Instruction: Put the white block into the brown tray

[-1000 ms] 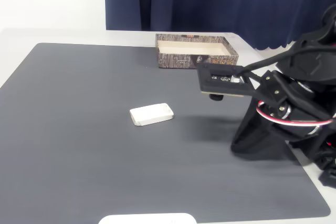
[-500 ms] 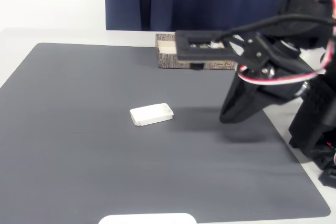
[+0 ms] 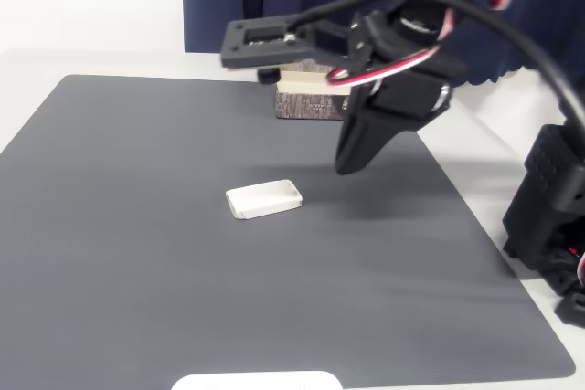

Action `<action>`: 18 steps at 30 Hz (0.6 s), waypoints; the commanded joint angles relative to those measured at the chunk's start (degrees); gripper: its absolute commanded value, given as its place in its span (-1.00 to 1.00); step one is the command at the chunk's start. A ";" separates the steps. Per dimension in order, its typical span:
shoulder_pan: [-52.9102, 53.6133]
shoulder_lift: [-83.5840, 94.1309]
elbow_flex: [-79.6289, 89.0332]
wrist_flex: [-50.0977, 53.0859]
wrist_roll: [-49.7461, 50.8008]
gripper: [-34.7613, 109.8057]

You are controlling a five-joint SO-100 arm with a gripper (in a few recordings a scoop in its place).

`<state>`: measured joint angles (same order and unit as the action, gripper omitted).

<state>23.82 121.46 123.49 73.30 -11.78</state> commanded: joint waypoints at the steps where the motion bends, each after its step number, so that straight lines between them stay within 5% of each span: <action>1: 0.88 -5.27 -6.68 0.53 -1.93 -0.52; 18: 6.86 -23.64 -24.79 2.99 -7.38 -0.52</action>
<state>30.06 98.53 101.78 75.94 -18.46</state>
